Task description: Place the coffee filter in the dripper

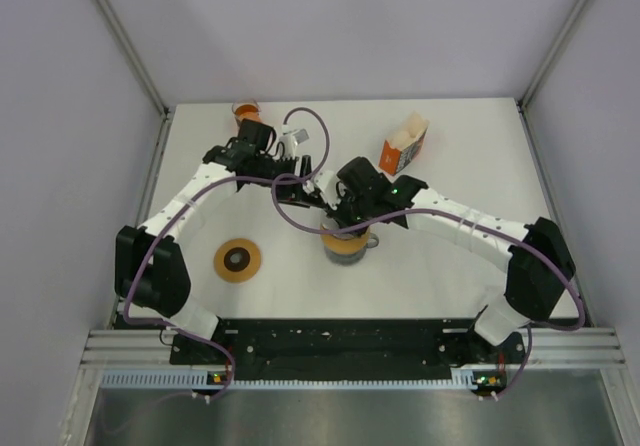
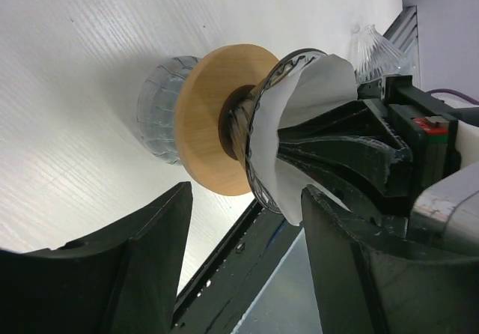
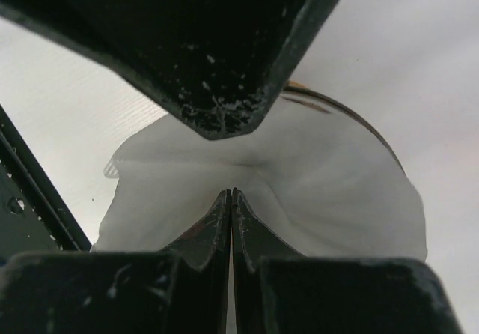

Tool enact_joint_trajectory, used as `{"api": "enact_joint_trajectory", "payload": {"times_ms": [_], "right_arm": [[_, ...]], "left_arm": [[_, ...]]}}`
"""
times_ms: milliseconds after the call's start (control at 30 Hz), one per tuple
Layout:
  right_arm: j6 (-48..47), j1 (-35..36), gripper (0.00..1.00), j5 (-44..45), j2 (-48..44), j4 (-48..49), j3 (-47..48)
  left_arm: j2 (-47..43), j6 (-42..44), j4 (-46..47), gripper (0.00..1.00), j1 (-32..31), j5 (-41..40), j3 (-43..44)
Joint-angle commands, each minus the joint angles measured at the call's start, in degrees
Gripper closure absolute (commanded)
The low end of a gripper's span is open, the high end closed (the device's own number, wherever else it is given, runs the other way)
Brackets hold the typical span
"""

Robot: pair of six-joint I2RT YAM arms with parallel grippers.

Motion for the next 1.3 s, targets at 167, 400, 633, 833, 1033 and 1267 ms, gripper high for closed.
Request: {"api": "enact_joint_trajectory", "payload": {"times_ms": [167,400,633,833,1033,1267], "right_arm": [[2.10,0.32,1.00,1.24,4.09,-1.54,3.85],[3.24,0.32,1.00,1.94,6.90,-1.80,4.20],[4.20,0.49,1.00,4.40,9.80,-3.47,4.90],[4.82,0.67,1.00,4.58,11.91,-3.82,6.57],[4.65,2.33,1.00,6.16,11.56,-5.67,11.40],[4.82,2.60,1.00,6.07,7.79,-5.93,14.57]], "left_arm": [[0.07,-1.03,2.89,0.36,-1.24,-0.02,-0.09],[1.39,-0.94,3.60,0.36,-2.82,-0.11,0.00],[2.18,-1.20,4.04,0.40,-3.08,0.33,-0.09],[1.48,-0.68,3.25,0.40,-2.56,1.65,1.66],[0.25,-2.00,4.56,0.39,-2.20,4.29,0.70],[-0.02,-1.73,4.65,0.39,-2.20,5.25,0.00]]}}
